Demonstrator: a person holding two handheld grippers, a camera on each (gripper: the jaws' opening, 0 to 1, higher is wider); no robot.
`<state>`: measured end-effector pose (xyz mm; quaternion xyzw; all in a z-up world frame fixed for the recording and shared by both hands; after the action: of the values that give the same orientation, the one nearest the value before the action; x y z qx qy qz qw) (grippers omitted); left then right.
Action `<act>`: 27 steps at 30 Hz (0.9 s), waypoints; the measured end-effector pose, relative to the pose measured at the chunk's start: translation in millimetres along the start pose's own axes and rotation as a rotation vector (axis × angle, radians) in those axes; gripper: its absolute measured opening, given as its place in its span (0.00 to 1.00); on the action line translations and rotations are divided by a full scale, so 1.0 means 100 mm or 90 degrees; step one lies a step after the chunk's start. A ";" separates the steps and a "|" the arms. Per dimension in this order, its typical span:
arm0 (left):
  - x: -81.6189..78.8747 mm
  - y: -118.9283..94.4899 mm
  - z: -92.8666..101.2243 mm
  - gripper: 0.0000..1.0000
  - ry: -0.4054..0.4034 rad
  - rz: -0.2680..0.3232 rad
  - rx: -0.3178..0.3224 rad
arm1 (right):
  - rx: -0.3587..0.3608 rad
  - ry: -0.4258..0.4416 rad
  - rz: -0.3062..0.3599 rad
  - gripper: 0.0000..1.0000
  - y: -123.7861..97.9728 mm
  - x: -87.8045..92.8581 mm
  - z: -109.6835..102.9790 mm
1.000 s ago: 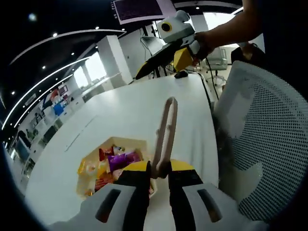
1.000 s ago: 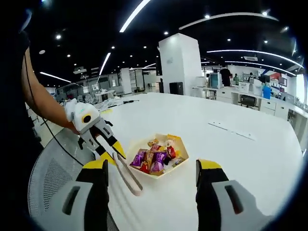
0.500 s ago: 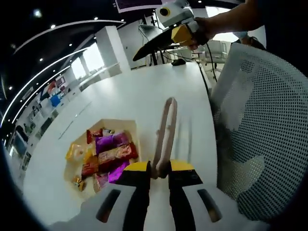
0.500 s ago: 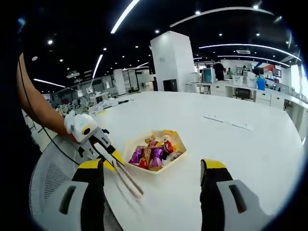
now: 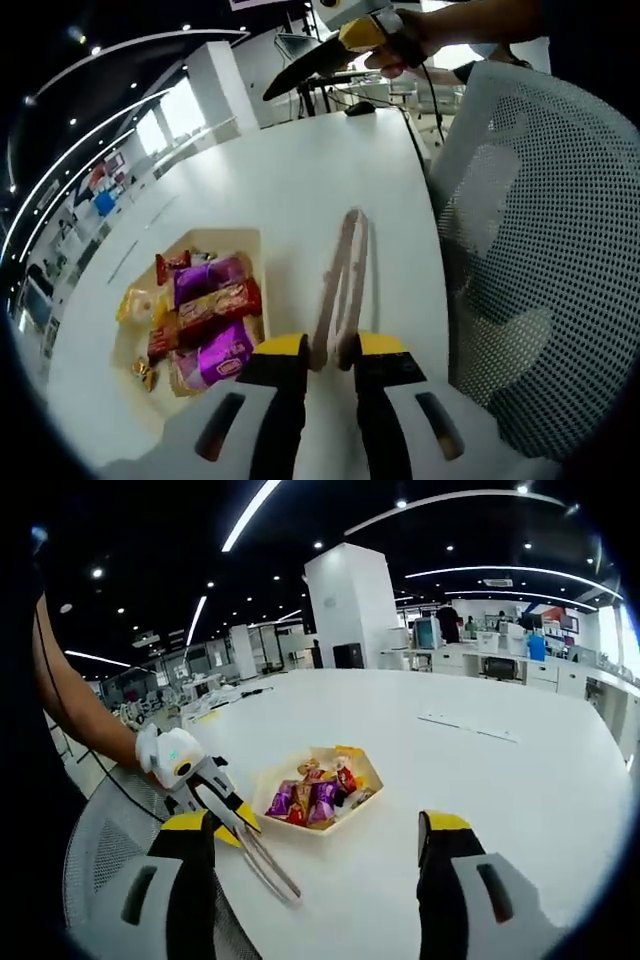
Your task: Place the target food into the container with the food tongs after gripping and lifting it, then release it inside without dropping or visibly crushing the food.
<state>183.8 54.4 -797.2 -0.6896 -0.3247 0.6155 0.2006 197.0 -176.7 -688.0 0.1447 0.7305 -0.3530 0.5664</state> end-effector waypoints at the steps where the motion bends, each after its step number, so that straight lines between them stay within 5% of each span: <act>1: -0.01 0.00 0.00 0.16 -0.004 0.007 0.000 | -0.001 0.001 -0.001 0.83 0.00 0.01 0.00; 13: -0.04 -0.02 0.02 0.33 -0.088 0.025 0.026 | 0.001 0.009 -0.007 0.83 0.00 0.04 0.01; 18: -0.15 -0.14 0.00 0.34 -0.162 0.071 0.050 | 0.000 0.012 -0.009 0.83 0.02 0.04 0.01; 27: -0.25 -0.54 -0.22 0.54 -0.195 0.120 -0.024 | 0.005 0.004 -0.003 0.83 0.00 -0.01 0.03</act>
<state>193.8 78.3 -739.3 -0.6188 -0.2971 0.7230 0.0775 200.0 -178.3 -687.2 0.1461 0.7309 -0.3573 0.5628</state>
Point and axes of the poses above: the point that each gripper's makers call its tool centre point, and the gripper's own axes: y roughly forward along the fingers, z roughly to its right, x roughly out of its underside, the point moved 7 cm from there along -y, roughly backward along the fingers, and after that the axes turned 5 degrees about x, right-handed, at the moved point
